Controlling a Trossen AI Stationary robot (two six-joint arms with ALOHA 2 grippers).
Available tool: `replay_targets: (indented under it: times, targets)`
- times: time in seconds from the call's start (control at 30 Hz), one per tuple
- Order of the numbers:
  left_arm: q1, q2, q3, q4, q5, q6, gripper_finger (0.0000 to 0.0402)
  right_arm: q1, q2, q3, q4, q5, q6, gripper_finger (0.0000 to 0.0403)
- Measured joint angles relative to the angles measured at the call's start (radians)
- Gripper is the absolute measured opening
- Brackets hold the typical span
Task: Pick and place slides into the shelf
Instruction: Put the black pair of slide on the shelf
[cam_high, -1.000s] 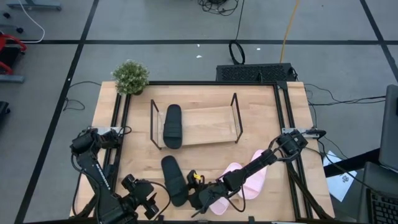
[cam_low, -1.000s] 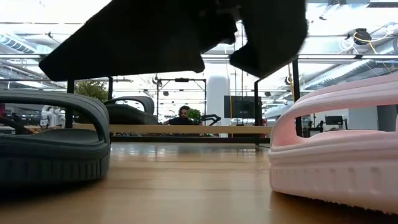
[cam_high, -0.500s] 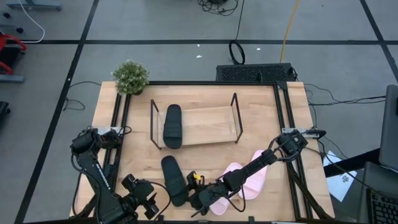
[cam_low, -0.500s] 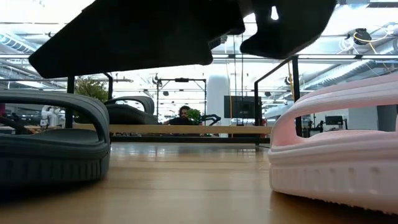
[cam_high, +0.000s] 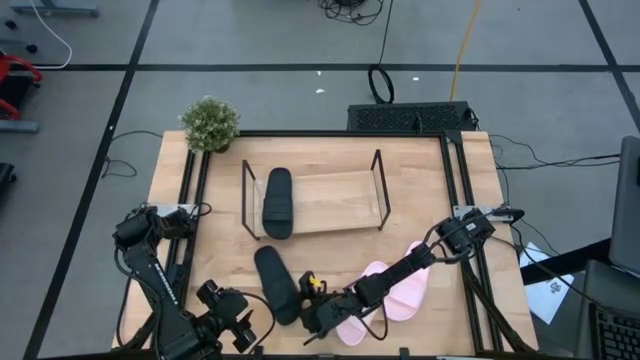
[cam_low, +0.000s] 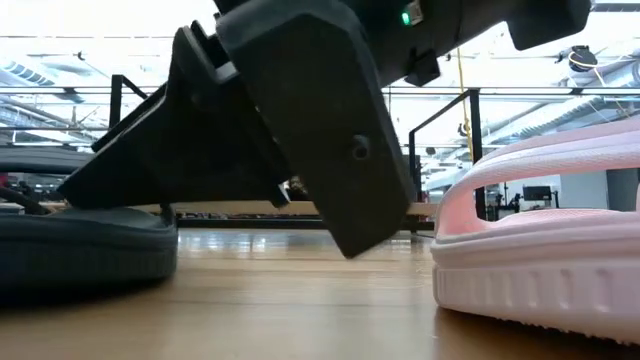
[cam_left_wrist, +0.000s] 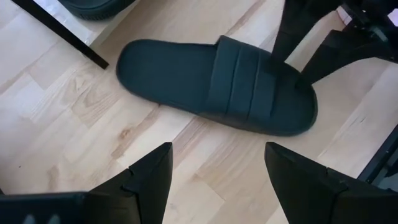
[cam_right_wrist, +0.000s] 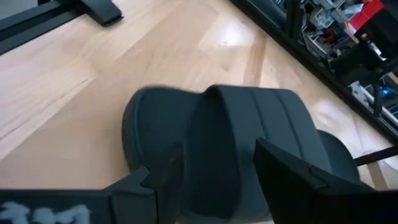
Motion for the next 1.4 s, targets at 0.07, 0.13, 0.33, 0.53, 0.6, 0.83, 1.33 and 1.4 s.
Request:
replay_targets:
  times: [0.07, 0.13, 0.33, 0.53, 0.6, 0.83, 1.33, 1.4]
  targets:
    - [0.0, 0.0, 0.0, 0.006, 0.0, 0.0, 0.025, -0.004, 0.0, 0.0, 0.002, 0.0, 0.001, 0.0183]
    - [0.0, 0.0, 0.0, 0.013, 0.0, 0.0, 0.025, -0.006, 0.0, 0.0, -0.004, -0.001, 0.016, 0.0183]
    - [0.001, 0.0, 0.0, 0.024, -0.002, 0.0, 0.025, -0.009, 0.0, 0.0, -0.013, 0.062, -0.005, 0.0183]
    - [0.001, 0.0, 0.0, 0.031, -0.03, 0.018, 0.025, -0.022, 0.0, 0.0, -0.02, 0.103, -0.013, 0.0183]
    - [0.001, 0.0, 0.0, 0.035, -0.036, 0.021, 0.025, -0.031, -0.001, 0.0, -0.029, 0.102, -0.009, 0.0182]
    - [0.005, 0.0, 0.0, 0.043, -0.036, 0.039, 0.025, -0.048, -0.002, 0.0, -0.034, 0.105, -0.008, 0.0138]
    - [0.005, 0.0, 0.0, 0.049, -0.036, 0.038, 0.025, -0.022, -0.005, 0.0, -0.009, 0.275, -0.095, 0.0006]
    - [0.005, 0.0, 0.0, 0.05, -0.036, 0.037, 0.025, -0.01, -0.015, 0.0, -0.01, 0.284, -0.1, 0.0004]
